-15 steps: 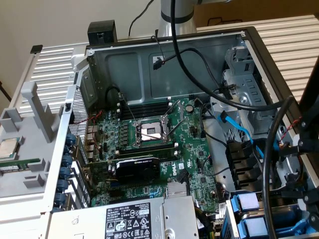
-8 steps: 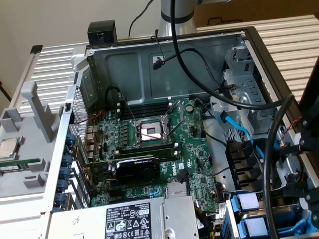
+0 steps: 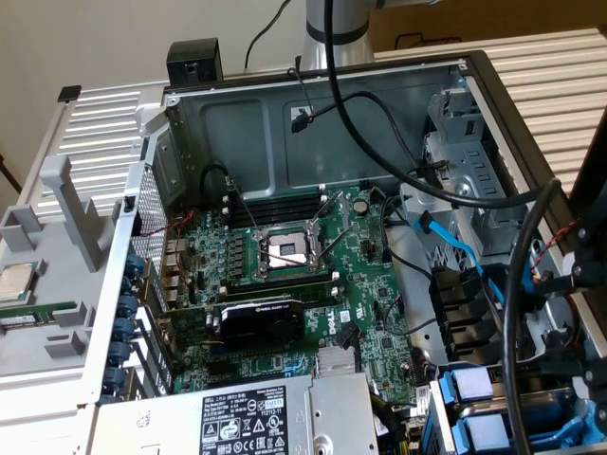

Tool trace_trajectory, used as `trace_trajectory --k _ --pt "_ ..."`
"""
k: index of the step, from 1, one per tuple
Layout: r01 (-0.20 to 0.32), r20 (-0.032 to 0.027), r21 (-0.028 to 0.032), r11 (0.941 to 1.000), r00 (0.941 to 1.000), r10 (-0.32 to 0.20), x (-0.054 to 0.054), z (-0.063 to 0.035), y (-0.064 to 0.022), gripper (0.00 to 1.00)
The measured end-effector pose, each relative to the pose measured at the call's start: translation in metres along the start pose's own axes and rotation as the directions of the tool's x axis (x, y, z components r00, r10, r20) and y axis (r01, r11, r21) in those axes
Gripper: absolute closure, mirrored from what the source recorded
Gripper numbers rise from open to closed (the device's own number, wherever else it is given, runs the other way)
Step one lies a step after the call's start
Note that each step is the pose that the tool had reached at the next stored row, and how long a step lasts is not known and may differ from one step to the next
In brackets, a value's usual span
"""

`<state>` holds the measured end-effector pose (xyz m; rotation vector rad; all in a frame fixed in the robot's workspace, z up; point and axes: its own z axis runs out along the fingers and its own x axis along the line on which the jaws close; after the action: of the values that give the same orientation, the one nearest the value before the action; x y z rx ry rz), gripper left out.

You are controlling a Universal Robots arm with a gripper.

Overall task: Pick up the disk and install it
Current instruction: 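Insert the first disk wire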

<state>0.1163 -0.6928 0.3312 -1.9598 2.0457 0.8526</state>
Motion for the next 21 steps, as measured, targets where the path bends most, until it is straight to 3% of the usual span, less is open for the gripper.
trace_trajectory --k 14,21 --pt "0.003 -0.0002 0.002 1.0 1.0 -0.003 0.0034 -0.0035 -0.0048 0.5" --pt "0.01 -0.0023 0.0009 0.9999 0.9999 -0.01 0.0037 -0.0027 -0.0018 0.5"
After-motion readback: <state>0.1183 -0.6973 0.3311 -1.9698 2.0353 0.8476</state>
